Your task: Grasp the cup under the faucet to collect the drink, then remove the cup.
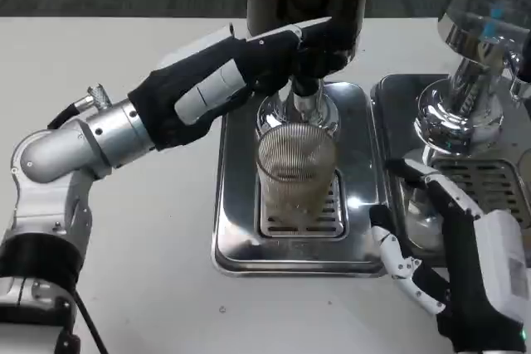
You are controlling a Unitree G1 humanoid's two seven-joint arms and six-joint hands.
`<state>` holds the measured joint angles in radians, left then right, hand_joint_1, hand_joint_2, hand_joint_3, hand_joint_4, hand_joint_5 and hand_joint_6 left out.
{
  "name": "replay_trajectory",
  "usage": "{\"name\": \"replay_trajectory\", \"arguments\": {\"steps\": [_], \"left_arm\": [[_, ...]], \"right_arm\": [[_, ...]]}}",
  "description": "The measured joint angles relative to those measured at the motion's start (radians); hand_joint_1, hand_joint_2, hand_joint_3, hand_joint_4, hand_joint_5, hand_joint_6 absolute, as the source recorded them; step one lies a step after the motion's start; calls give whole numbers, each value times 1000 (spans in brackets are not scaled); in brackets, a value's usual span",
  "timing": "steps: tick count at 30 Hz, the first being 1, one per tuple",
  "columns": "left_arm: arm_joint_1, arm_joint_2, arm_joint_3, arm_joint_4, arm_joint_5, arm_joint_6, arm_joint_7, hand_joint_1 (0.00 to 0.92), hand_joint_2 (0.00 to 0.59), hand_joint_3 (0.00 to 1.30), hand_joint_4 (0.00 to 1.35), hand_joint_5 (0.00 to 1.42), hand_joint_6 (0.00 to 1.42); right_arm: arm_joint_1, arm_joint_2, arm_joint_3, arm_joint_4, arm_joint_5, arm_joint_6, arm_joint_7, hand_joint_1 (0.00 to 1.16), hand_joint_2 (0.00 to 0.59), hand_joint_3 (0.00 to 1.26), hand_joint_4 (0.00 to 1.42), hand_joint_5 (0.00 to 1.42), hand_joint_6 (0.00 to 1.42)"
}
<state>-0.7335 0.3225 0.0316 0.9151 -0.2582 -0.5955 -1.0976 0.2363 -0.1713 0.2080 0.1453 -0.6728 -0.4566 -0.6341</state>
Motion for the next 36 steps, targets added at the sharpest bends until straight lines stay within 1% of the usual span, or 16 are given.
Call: {"name": "replay_trajectory", "arguments": {"steps": [4,8,15,22,27,29,33,35,36], "left_arm": [[-2,4,-12,16,14,-36,13,0,54,133,68,104,0],[-8,10,-19,30,33,-81,19,0,57,136,69,104,0],[-8,22,-46,46,56,-158,36,0,66,144,69,110,0],[-8,27,-56,58,71,-203,51,0,67,146,69,115,0],[-16,34,-67,68,76,-224,53,0,67,147,69,109,0],[-17,35,-73,71,77,-231,58,0,67,147,69,107,0],[-18,41,-87,74,77,-245,66,0,67,147,69,106,3],[-19,43,-92,75,81,-252,71,0,67,147,69,105,4],[-19,45,-95,75,86,-259,75,0,66,147,69,105,4]], "right_arm": [[-3,0,-1,0,0,-5,2,433,388,361,337,339,304],[-7,0,-3,0,0,-8,2,433,388,354,313,294,283],[-18,-4,-7,0,2,-14,6,433,388,327,286,264,267],[-20,-5,-15,0,11,-15,17,433,388,323,277,248,267],[-20,-5,-21,0,15,-15,28,433,388,293,242,222,249],[-20,-5,-22,0,21,-15,35,436,368,274,216,200,239],[-21,-7,-24,0,35,-15,66,446,302,215,168,171,204],[-22,-7,-24,-1,45,-15,83,456,286,184,145,160,195],[-24,-9,-25,-1,61,-15,103,459,277,171,142,149,193]]}}
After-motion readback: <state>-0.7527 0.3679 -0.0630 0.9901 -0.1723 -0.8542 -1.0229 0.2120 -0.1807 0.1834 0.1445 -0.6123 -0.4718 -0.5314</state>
